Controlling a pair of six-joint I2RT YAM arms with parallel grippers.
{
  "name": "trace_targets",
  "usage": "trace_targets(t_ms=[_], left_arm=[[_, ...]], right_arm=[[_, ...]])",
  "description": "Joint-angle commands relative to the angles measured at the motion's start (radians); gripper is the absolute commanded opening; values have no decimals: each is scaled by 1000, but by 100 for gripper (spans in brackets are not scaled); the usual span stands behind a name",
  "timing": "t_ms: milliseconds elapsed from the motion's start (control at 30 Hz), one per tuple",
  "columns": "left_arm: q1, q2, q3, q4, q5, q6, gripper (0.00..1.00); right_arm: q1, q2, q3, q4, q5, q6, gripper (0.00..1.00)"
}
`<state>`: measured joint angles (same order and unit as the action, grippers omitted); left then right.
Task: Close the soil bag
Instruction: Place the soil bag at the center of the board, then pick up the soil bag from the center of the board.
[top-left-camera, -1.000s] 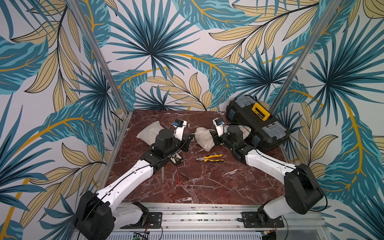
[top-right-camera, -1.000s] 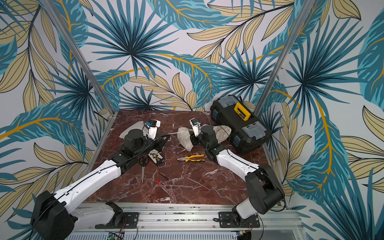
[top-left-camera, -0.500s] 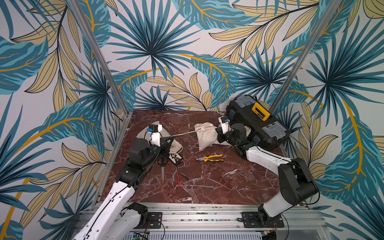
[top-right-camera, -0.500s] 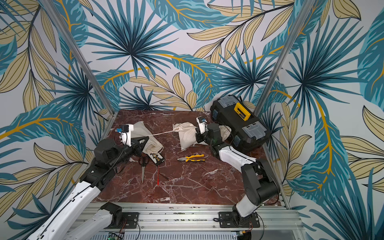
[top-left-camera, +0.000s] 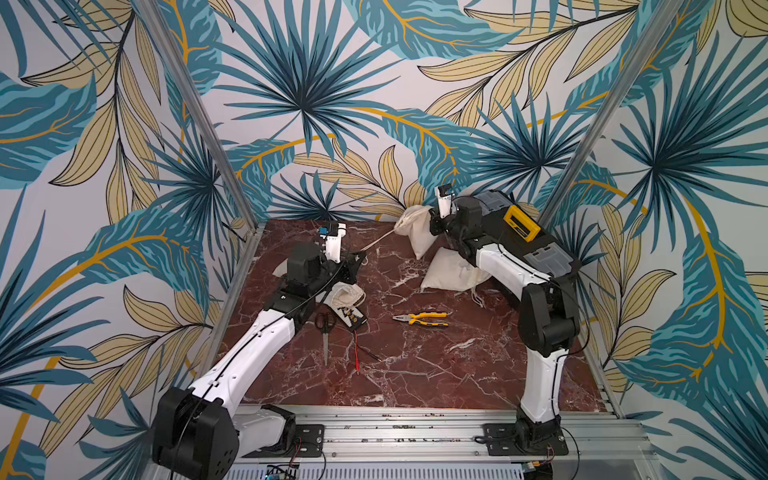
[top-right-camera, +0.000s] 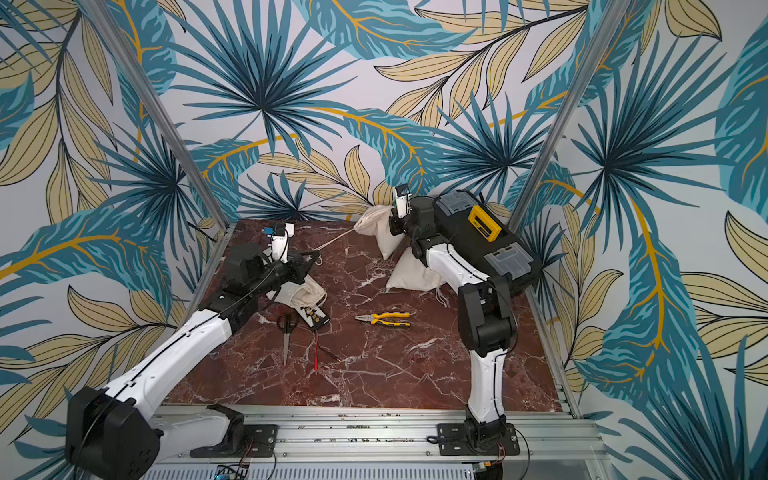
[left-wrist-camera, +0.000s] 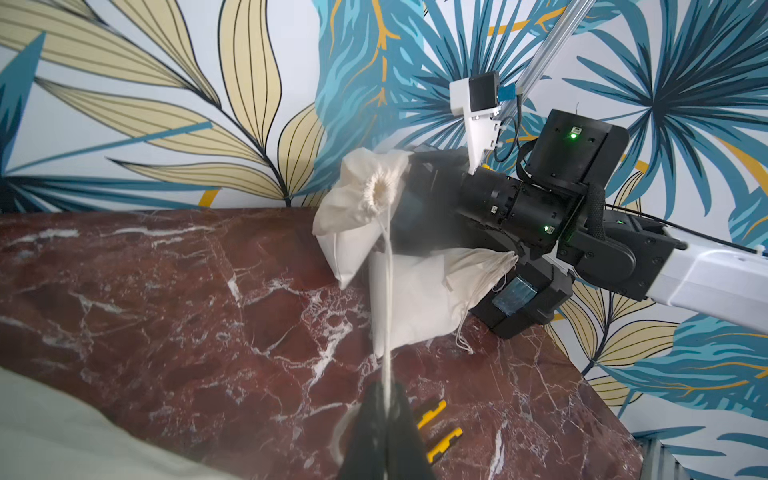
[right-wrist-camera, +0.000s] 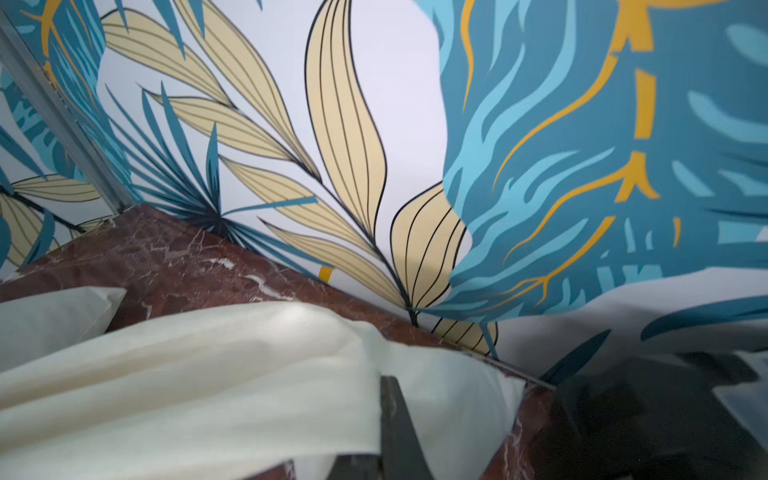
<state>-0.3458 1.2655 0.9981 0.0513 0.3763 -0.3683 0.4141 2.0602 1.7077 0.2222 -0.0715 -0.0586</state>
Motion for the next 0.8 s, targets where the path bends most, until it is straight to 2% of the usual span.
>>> trace_targets(t_ms=[0,100,133,233,267,400,467,567,667,767], left_arm=[[-92,82,48,16,-31,62,0],[-157,208,52,45,-57,52,0],[-170,249,51,58,-63,42,3],[-196,327,65,41,-76,39,21],[-200,325,65,30,-85,42,28],[-201,200,38,-41,-187,78,58],[-200,113,20,-113,-256,111,68],[-187,-49,-36,-208,-408,140,75],[-152,-172,-118,-274,-535,147,79],[-87,-254,-186,-322,-547,126,82]], right_arm=[[-72,9,17,-20,149,-29,2],[-74,0,-86,-17,169,-19,12],[-75,-8,-132,-11,178,-12,17],[-75,-67,-279,46,189,15,37],[-75,-95,-329,50,187,23,41],[-69,-253,-493,26,195,63,56],[-51,-350,-566,10,177,81,63],[13,-464,-664,-45,87,123,71],[104,-529,-745,23,25,181,76],[203,-529,-808,153,-58,242,78]])
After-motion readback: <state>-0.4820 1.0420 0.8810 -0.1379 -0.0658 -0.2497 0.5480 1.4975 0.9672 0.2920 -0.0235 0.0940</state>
